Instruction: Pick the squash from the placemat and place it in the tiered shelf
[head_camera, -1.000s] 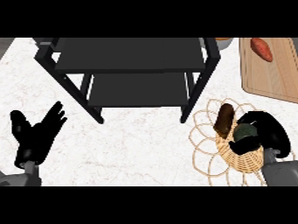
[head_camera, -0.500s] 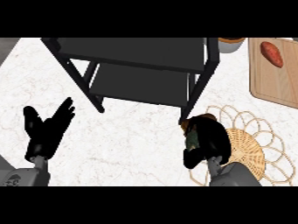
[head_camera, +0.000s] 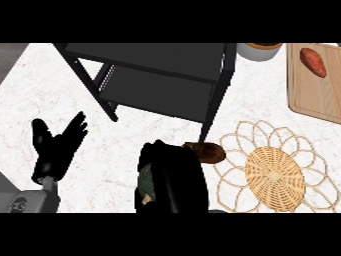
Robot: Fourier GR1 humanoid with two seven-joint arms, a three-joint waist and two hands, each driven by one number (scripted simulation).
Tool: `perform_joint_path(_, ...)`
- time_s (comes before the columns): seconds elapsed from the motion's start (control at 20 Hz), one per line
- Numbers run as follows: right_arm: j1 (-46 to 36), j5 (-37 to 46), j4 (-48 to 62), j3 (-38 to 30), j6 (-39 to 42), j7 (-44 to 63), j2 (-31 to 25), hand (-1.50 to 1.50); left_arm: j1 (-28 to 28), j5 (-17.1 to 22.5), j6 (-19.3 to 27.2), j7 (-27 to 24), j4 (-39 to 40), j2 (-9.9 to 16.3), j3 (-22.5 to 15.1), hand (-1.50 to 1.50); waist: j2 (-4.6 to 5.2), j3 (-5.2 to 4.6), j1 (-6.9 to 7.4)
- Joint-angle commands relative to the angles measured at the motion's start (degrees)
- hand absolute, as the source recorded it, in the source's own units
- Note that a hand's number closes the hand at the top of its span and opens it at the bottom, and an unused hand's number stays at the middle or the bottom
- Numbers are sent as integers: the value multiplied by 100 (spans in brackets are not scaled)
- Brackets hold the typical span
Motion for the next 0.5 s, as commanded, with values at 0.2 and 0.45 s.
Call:
perform_joint_path(0.2, -1748, 396, -837, 166, 11, 2134, 144, 150, 149, 42, 88, 97, 78, 11, 133, 0, -34, -18, -164)
perform_joint_path(0.45, -2689, 226, -753, -644, 412, 2442, 144, 150, 326, 68, -46, -19, 71, 82, 155, 0, -31, -21, -192)
